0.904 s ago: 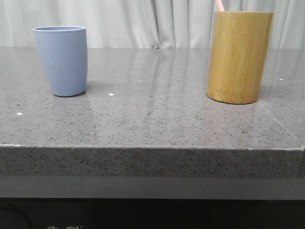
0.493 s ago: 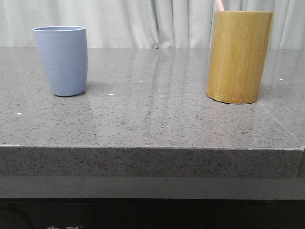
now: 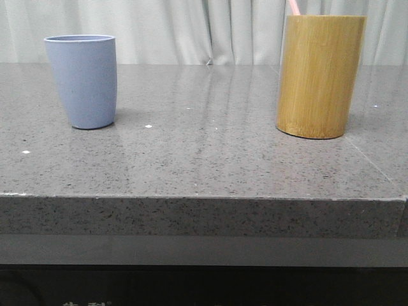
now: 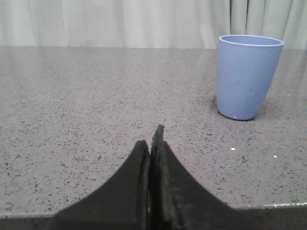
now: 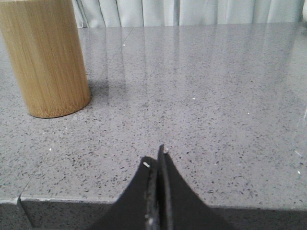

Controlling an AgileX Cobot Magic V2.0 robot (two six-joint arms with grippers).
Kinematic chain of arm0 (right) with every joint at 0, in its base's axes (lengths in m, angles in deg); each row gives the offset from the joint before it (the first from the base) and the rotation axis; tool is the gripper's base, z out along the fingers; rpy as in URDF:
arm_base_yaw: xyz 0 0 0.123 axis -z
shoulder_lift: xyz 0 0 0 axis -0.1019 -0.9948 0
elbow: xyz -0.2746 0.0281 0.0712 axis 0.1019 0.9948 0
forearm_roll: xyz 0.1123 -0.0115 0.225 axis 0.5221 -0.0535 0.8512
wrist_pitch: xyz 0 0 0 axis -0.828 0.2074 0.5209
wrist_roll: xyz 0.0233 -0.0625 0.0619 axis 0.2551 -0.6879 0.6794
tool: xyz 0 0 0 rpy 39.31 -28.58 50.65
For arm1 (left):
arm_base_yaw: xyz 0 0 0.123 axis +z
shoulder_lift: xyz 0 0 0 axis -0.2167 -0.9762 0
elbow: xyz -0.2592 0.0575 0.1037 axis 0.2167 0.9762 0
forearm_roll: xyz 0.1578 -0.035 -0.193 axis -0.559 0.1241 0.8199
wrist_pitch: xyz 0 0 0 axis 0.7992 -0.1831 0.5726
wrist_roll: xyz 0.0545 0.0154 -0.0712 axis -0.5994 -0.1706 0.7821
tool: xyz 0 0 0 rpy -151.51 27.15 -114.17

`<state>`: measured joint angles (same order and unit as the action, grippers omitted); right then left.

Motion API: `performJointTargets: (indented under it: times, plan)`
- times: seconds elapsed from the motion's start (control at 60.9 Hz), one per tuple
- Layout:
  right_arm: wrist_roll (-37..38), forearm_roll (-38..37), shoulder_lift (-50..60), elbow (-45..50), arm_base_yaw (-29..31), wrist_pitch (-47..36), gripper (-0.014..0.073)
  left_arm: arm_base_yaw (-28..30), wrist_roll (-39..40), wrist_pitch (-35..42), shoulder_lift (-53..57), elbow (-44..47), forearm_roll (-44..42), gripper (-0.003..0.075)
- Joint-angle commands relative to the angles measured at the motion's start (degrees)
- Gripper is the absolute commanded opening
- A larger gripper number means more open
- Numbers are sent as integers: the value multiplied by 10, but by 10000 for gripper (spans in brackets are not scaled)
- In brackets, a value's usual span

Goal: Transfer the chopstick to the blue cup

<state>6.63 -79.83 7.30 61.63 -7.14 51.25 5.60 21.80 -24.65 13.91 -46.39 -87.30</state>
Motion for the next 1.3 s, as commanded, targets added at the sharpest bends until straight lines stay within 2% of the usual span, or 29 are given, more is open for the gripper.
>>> performJointTargets:
  times: [0.0, 0.362, 0.46, 0.559, 0.756, 1.002, 1.134, 1.282]
  plan:
    - [-3, -4, 12, -3, 3, -43, -111, 0, 4, 51, 13, 4, 5, -19]
    - [-3, 3, 12, -3, 3, -72, -111, 0, 4, 64, 13, 4, 6, -19]
    - [-3, 13, 12, -15, 3, -109, -111, 0, 4, 102, 13, -5, 21, -19]
    - [-3, 13, 12, -57, 3, -100, -111, 0, 4, 132, 13, -31, 47, -19]
    - [-3, 13, -9, -174, 3, -27, -110, 0, 4, 38, -16, -157, 51, -19]
    - [-3, 13, -134, -301, 3, 65, -108, 0, 4, -76, -172, -297, 41, -19]
    - [-3, 13, -185, -332, 3, 76, -108, 0, 4, -79, -236, -324, 41, -19]
    - [-3, 13, -194, -334, 3, 72, -108, 0, 4, -76, -252, -328, 41, -18]
